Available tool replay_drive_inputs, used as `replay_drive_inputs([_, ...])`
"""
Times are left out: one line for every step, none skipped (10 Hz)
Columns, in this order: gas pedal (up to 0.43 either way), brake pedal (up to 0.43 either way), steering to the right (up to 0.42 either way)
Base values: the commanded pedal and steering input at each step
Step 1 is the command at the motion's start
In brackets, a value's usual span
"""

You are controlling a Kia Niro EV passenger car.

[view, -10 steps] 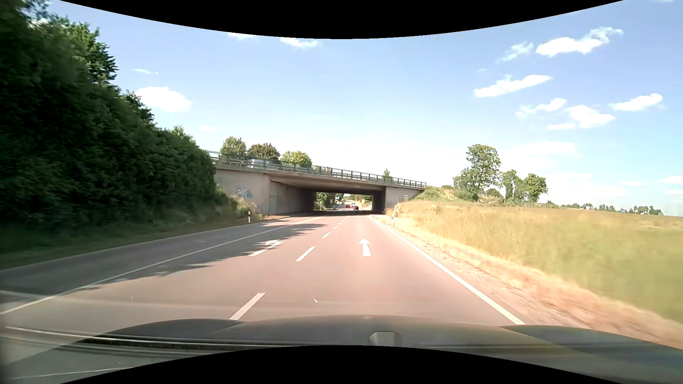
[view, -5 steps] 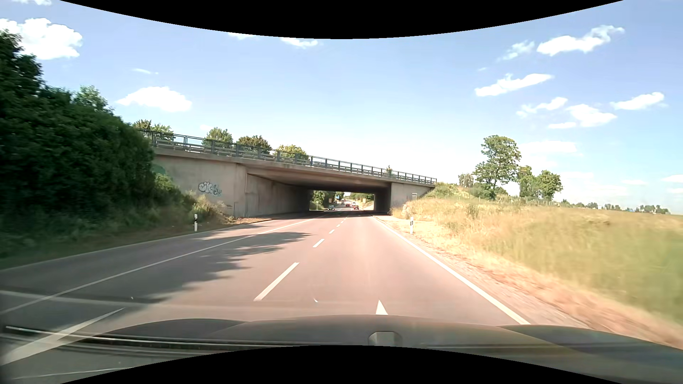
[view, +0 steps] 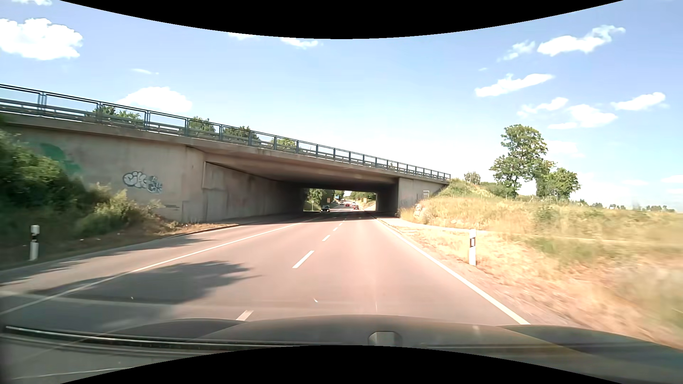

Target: Follow the waypoints while adhering to traffic rules and regulations

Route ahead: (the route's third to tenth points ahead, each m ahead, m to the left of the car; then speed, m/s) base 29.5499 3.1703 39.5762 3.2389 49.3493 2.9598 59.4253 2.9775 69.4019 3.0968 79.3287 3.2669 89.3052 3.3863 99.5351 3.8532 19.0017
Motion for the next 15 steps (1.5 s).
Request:
replay_drive_inputs([0.087,0.006,0.001])
replay_drive_inputs([0.087,0.006,0.000])
replay_drive_inputs([0.087,0.006,0.001])
replay_drive_inputs([0.087,0.006,0.000])
replay_drive_inputs([0.087,0.006,0.000])
replay_drive_inputs([0.087,0.006,0.001])
replay_drive_inputs([0.087,0.006,0.000])
replay_drive_inputs([0.087,0.006,0.000])
replay_drive_inputs([0.087,0.006,0.000])
replay_drive_inputs([0.087,0.006,0.000])
replay_drive_inputs([0.087,0.006,0.000])
replay_drive_inputs([0.087,0.006,0.000])
replay_drive_inputs([0.047,0.006,0.000])
replay_drive_inputs([0.000,0.006,0.000])
replay_drive_inputs([0.000,0.006,0.000])
